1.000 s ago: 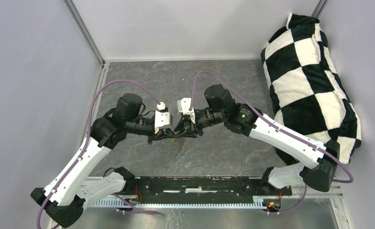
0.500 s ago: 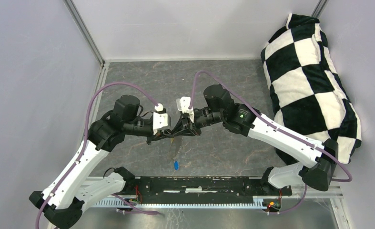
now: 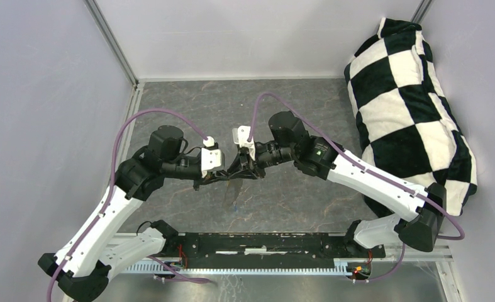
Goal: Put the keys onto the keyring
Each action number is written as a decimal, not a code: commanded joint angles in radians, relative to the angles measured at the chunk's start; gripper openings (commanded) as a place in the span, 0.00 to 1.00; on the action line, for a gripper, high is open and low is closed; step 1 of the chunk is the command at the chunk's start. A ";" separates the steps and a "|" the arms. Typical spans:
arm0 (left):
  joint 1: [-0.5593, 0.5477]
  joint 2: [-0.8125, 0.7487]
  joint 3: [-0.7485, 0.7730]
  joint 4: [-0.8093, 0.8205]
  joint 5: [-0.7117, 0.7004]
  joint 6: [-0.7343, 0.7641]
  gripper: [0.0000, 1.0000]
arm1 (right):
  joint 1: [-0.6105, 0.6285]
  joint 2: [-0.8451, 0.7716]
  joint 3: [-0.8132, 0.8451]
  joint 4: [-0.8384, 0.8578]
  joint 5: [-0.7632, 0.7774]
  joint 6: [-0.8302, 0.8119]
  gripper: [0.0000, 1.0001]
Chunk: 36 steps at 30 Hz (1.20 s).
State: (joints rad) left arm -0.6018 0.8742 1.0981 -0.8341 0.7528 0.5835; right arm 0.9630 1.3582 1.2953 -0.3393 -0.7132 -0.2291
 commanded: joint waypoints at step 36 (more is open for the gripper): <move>-0.003 -0.174 -0.210 0.355 0.038 -0.203 0.48 | -0.088 -0.236 -0.501 1.178 0.004 0.604 0.00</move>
State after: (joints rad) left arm -0.6025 0.7071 0.9085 -0.6819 0.7383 0.5308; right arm 0.8730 1.1423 0.8509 0.4881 -0.7155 0.2150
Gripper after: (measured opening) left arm 0.472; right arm 0.006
